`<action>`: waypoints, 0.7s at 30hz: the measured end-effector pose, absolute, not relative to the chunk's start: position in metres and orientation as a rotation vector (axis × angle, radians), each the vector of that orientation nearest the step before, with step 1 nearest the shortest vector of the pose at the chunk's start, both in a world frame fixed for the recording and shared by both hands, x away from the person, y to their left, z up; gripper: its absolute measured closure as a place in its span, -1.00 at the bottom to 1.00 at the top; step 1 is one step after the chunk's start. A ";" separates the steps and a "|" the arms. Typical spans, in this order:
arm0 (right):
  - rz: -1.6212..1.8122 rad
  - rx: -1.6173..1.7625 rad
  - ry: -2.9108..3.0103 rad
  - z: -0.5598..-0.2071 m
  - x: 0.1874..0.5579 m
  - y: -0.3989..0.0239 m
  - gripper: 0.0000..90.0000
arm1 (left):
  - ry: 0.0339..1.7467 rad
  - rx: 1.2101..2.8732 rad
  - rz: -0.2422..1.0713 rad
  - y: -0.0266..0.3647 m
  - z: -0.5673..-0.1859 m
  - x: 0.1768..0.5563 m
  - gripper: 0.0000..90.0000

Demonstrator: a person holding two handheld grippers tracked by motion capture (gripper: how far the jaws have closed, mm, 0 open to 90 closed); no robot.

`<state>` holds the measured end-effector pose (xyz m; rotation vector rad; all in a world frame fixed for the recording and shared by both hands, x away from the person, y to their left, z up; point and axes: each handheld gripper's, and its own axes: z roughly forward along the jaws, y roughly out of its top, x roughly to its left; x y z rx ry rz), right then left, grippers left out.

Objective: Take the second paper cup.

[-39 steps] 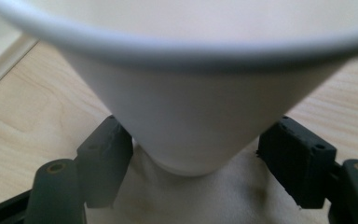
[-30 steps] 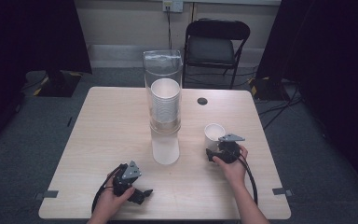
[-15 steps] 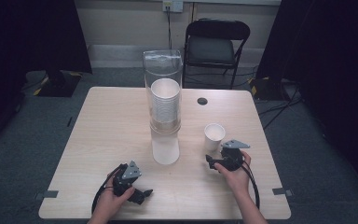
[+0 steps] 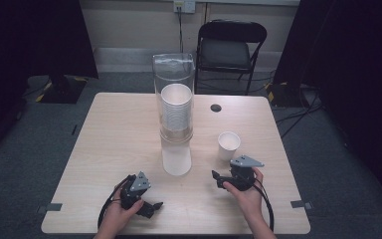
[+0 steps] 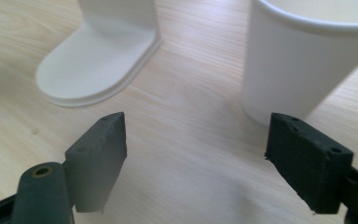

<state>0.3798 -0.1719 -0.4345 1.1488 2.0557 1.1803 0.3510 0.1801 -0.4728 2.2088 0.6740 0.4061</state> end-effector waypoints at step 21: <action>1.326 0.990 2.119 -0.410 0.389 -0.102 -0.57 | 0.672 2.213 0.407 0.180 -0.473 0.351 -1.00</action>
